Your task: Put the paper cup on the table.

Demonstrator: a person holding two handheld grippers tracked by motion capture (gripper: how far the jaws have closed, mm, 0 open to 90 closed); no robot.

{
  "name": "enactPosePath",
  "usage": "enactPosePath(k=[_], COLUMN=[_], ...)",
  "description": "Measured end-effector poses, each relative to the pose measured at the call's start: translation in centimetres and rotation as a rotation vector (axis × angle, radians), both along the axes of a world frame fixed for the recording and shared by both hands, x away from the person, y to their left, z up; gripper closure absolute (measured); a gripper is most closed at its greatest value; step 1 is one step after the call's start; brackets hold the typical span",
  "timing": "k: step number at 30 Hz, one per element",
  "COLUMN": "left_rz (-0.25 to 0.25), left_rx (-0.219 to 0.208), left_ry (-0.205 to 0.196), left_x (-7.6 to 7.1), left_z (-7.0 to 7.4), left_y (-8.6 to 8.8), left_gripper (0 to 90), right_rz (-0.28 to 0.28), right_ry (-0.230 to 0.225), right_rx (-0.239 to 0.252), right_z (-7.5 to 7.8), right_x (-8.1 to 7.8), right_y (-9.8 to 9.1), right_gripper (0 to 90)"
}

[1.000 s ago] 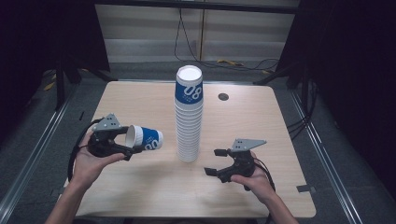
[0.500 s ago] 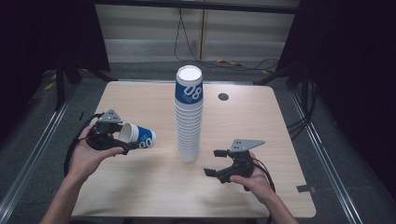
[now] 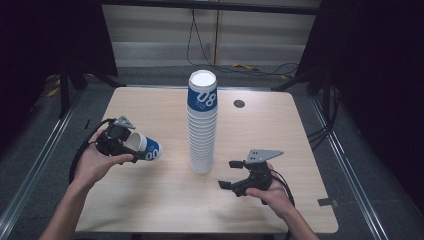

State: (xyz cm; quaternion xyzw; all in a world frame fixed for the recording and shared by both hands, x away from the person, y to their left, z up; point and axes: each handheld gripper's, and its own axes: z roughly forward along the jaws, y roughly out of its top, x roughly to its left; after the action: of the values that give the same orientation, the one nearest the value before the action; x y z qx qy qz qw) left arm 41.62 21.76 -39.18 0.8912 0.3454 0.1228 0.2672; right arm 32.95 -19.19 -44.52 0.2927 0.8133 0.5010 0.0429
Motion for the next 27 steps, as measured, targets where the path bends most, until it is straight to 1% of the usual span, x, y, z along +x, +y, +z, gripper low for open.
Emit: enactPosePath(k=[1, 2, 4, 7, 9, 11, 13, 15, 17, 18, 21, 22, 24, 26, 27], left_rz=[0.007, 0.026, 0.049, 0.046, 0.044, 0.028, 0.017, 0.018, 0.025, 0.029, 0.068, 0.074, 0.061, 0.051, 0.051], left_rx=[0.017, 0.020, 0.065, 0.127, 0.153, 0.184, 0.201, 0.209, 0.226, 0.240, 0.302, 0.315, 0.326, 0.347, 0.360], left_ry=[0.006, 0.013, 0.028, 0.042, 0.064, 0.089, 0.108, 0.118, 0.145, 0.144, 0.121, 0.117, 0.139, 0.171, 0.165], left_x=[0.2, 0.3, 0.6, 1.1, 1.4, 1.7, 2.0, 2.3, 2.5, 2.7, 3.0, 3.1, 3.3, 3.6, 3.6], left_z=[0.0, 0.0, -0.1, -0.3, -0.4, -0.6, -0.9, -1.0, -1.2, -1.3, -1.3, -1.3, -1.6, -2.0, -2.1], left_y=[-0.1, -0.1, -0.3, -0.6, -0.8, -1.0, -1.1, -1.2, -1.3, -1.4, -1.8, -2.0, -2.4, -2.8, -3.0], left_gripper=[14.7, 14.6, 14.6, 14.6, 14.6, 14.3, 14.1, 14.0, 13.9, 13.9, 13.9, 13.8, 13.8, 13.7, 13.0], right_rz=[0.001, 0.002, 0.002, -0.002, -0.006, -0.007, -0.005, 0.004, 0.003, 0.003, 0.005, 0.006, 0.005, 0.002, 0.002], right_ry=[0.000, -0.001, -0.002, -0.004, -0.005, -0.001, 0.002, 0.008, 0.009, 0.013, 0.015, 0.017, 0.017, 0.016, 0.015], right_rx=[0.000, -0.001, -0.001, 0.003, 0.005, 0.003, 0.003, 0.009, 0.005, 0.006, 0.007, 0.008, 0.007, 0.007, 0.009], right_z=[0.0, 0.0, 0.0, 0.1, 0.1, 0.0, -0.1, -0.1, -0.2, -0.2, -0.3, -0.3, -0.3, -0.3, -0.2], right_x=[0.0, 0.0, 0.0, -0.1, -0.1, -0.1, -0.1, 0.0, 0.0, 0.0, 0.0, 0.0, 0.0, 0.0, 0.0], right_y=[0.0, 0.0, 0.0, 0.0, -0.1, -0.1, 0.0, 0.0, 0.0, -0.1, -0.1, 0.0, 0.0, 0.0, -0.1], right_gripper=[14.4, 14.4, 14.4, 14.4, 14.4, 14.4, 14.4, 14.4, 14.4, 14.3, 14.3, 14.3, 14.4, 14.3, 14.4])
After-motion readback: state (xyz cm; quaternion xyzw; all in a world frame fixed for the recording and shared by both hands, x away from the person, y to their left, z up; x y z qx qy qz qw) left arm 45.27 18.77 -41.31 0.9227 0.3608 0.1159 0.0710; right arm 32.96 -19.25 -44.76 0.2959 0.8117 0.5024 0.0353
